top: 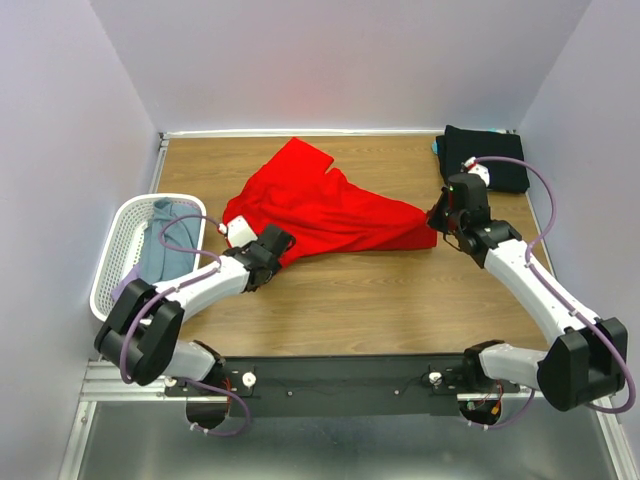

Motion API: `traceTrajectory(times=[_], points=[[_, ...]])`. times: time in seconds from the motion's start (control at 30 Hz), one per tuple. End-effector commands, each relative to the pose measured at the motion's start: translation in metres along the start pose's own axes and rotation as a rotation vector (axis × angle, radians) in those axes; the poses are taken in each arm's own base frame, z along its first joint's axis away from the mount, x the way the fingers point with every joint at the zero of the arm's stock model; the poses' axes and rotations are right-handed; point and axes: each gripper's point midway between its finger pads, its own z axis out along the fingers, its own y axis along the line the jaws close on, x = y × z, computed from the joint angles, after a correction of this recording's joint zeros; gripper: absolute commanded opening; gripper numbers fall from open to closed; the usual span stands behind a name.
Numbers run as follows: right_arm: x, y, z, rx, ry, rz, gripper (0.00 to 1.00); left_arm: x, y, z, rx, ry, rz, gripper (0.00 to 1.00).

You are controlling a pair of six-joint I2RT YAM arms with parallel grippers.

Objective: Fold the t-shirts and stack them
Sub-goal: Flatten the tshirt out

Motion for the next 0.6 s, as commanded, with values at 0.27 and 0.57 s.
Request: traceTrajectory(times=[0.27, 0.57], points=[[0.008, 0.002, 0.007, -0.013, 0.028, -0.014, 0.01, 0.033, 0.015, 0.009, -0.052, 0.036, 0.063, 0.21], [0.011, 0.003, 0.01, -0.016, 0.04, -0.018, 0.01, 0.1, -0.038, -0.04, 0.138, 0.199, 0.158, 0.0]])
